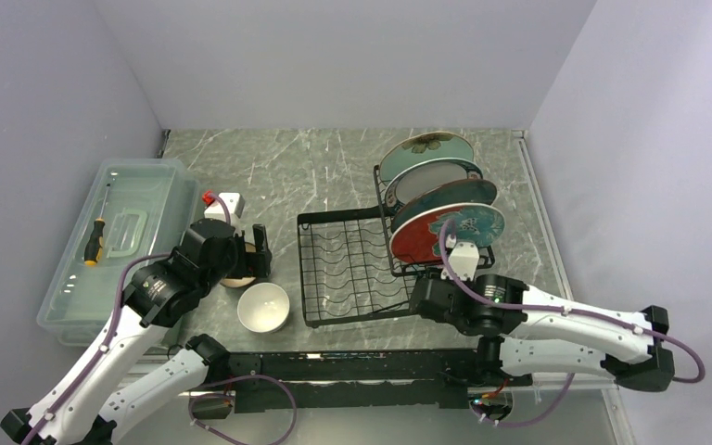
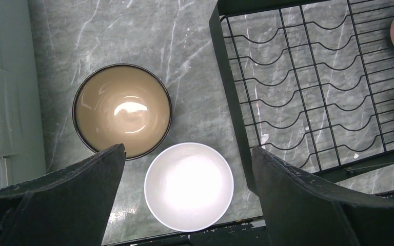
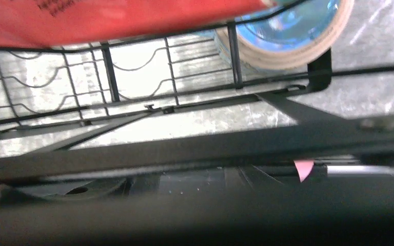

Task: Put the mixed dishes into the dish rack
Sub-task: Move the dish rack to the center of the board.

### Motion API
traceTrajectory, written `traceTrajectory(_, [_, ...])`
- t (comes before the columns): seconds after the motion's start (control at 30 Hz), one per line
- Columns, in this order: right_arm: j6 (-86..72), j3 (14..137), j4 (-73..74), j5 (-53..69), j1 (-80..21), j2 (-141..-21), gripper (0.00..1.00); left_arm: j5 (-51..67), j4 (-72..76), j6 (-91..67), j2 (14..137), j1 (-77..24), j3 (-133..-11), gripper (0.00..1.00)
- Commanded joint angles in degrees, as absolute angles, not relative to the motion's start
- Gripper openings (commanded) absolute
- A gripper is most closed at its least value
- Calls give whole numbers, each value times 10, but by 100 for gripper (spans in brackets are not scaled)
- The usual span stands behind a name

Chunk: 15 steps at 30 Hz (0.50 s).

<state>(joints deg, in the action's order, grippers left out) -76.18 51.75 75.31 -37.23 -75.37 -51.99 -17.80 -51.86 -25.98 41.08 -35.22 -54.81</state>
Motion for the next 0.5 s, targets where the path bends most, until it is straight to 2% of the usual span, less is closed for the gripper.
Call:
traceTrajectory(0.0, [-642,502,641,-357,-684,-500,50,-177,-505,-256,410,-352,-554,99])
traceTrajectory(0.47, [-414,473,467,-269,-486,-542,50,-180,-506,-256,416,-351,-554,99])
